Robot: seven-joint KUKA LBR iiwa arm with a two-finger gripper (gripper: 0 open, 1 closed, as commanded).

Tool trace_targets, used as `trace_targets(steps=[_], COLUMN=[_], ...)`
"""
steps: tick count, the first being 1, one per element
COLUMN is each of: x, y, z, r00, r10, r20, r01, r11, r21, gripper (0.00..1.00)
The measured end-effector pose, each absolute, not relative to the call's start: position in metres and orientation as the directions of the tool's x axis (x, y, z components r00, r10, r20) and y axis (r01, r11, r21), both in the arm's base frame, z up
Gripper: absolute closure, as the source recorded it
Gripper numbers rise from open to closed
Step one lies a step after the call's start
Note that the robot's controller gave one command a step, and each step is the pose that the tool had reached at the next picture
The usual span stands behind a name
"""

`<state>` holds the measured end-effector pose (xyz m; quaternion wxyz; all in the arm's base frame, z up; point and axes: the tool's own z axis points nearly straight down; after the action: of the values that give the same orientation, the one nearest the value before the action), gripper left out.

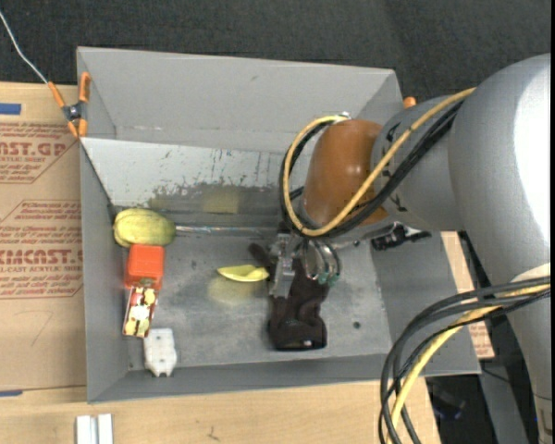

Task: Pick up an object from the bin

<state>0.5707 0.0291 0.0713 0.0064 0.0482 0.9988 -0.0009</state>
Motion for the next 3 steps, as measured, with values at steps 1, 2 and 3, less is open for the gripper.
trace_targets(steps=[1, 2, 3], x=[0.5707, 0.5707, 0.5707], y=[0.0291, 0.0291, 0.0291], z=[0.0713, 0.0713, 0.0713], r00=[-0.995, -0.995, -0.995], r10=[0.096, 0.096, 0.096], r20=[-0.013, -0.013, -0.013], r01=[0.096, 0.096, 0.096], r11=[0.995, 0.995, 0.995], r21=[-0.001, -0.001, -0.001], gripper=[1.0, 1.0, 1.0])
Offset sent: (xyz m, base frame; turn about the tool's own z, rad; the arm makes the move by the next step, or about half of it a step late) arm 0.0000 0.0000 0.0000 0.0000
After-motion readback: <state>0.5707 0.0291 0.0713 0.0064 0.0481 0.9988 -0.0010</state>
